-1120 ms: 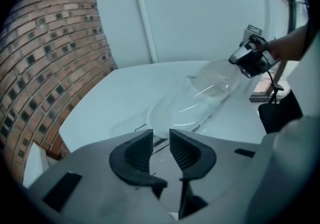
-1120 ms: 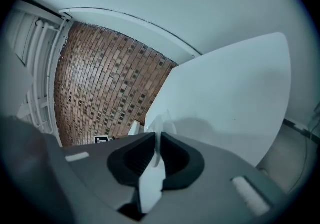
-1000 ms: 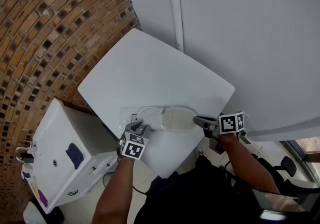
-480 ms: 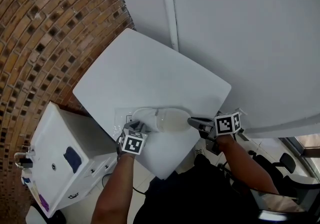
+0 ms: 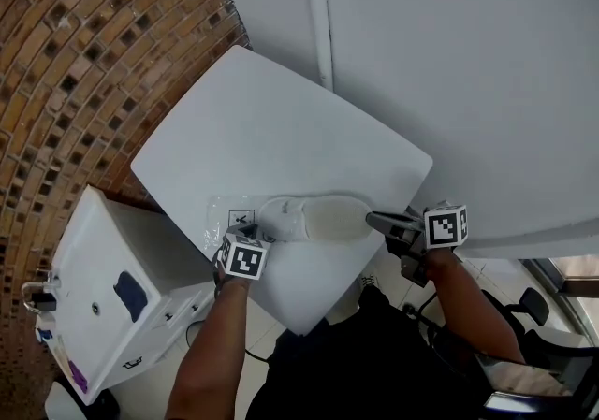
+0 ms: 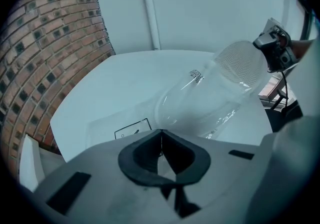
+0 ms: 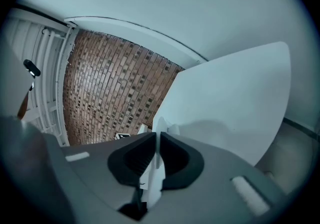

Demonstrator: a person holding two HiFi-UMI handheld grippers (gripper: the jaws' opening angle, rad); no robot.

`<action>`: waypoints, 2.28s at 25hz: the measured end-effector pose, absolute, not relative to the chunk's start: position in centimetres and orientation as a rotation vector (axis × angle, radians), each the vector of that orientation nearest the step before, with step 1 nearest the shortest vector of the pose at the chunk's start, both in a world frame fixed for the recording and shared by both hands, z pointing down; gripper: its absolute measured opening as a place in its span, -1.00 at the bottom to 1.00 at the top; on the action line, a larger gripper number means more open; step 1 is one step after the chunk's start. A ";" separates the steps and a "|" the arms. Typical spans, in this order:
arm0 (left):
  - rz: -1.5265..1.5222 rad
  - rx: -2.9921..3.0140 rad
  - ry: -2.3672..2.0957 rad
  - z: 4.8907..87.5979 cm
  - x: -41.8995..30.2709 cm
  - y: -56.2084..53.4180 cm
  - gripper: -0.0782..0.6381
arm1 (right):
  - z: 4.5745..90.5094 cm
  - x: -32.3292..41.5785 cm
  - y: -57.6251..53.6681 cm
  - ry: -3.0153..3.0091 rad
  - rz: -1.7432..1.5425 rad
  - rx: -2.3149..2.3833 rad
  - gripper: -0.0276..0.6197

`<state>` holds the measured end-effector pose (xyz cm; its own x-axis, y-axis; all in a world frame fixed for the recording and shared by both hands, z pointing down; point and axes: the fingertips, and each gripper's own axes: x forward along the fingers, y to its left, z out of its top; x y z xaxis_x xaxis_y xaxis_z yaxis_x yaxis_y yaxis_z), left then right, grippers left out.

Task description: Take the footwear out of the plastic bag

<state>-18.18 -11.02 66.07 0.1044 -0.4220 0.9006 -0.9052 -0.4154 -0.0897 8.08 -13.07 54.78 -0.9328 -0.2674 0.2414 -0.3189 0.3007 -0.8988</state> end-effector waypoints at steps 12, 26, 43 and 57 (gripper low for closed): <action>1.204 1.813 -1.344 66.2 -18.8 -11.7 -0.76 | 50.6 11.8 -13.8 -2.583 1.732 0.590 -0.82; 0.965 1.642 -1.386 66.9 -19.4 -11.8 -0.76 | 46.1 15.2 -14.4 -2.746 1.773 0.641 -0.82; 0.656 1.721 -1.390 63.7 -17.7 -15.8 -0.52 | 42.4 13.5 -11.1 -2.849 1.911 0.433 -0.82; 0.501 1.820 -1.554 54.4 -23.1 -8.8 -0.63 | 46.9 5.2 -7.0 -2.587 1.959 -0.025 -0.81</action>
<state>-23.11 -8.82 54.37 0.2120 -0.7045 0.6773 -0.9675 -0.0534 0.2473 5.20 -6.96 46.89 -0.9946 -0.0502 -0.0913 0.0743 0.2731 -0.9591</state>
